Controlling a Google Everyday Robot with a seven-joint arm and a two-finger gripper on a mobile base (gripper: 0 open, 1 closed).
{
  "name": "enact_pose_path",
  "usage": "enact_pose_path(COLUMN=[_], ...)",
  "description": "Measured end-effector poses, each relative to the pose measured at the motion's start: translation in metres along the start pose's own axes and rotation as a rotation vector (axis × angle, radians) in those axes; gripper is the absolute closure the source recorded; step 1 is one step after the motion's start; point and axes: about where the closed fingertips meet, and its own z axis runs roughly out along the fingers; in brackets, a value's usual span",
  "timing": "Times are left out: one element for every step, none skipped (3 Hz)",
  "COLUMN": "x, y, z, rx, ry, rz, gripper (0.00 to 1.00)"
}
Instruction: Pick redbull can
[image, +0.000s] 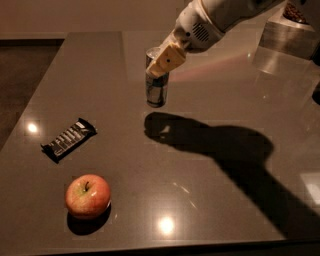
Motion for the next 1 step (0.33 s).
enact_pose_path(x=[-0.0071], y=[0.0018], z=[-0.028], rx=[0.001], ry=[-0.026], rz=[-0.014], gripper=[1.0])
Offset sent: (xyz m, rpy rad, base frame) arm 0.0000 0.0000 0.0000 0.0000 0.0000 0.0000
